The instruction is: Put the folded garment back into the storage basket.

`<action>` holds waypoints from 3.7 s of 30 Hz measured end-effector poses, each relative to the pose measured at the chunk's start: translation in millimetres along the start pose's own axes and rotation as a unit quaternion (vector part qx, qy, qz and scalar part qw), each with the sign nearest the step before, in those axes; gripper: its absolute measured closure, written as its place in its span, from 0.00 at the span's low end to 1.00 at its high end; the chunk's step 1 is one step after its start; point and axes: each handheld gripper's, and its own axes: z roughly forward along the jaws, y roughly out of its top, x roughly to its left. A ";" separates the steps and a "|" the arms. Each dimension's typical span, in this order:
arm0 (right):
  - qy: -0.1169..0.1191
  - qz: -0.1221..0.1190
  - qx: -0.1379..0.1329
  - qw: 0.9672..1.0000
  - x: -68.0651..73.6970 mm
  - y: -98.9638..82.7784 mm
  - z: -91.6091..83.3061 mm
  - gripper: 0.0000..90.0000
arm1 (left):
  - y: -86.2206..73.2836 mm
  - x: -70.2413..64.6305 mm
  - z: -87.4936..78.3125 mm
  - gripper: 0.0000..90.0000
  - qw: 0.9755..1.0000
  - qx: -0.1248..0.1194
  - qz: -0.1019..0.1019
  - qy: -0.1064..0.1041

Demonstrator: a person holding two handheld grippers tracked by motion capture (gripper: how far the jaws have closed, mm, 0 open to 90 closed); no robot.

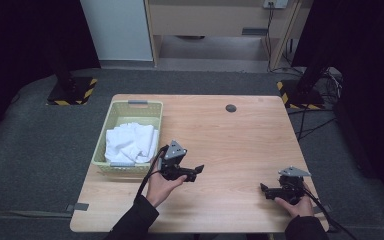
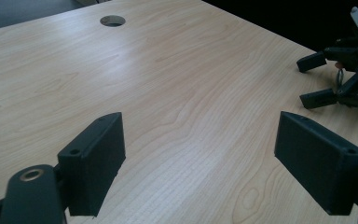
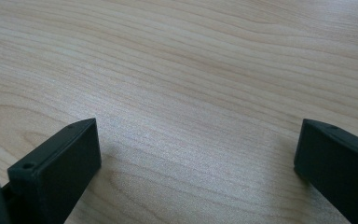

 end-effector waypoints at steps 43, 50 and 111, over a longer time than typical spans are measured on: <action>0.000 -0.001 0.000 1.000 0.2 -0.2 -0.2 0.01 | -49.8 -30.0 10.1 0.15 0.997 0.075 -0.011 -0.023; 0.000 -0.001 0.000 1.000 0.1 -0.2 -0.1 0.01 | -57.9 -24.3 0.2 0.15 0.997 0.076 -0.020 -0.010; 0.001 -0.002 0.000 1.000 0.2 -0.3 -0.3 0.01 | -93.0 3.8 -48.5 0.14 0.995 0.079 -0.058 0.029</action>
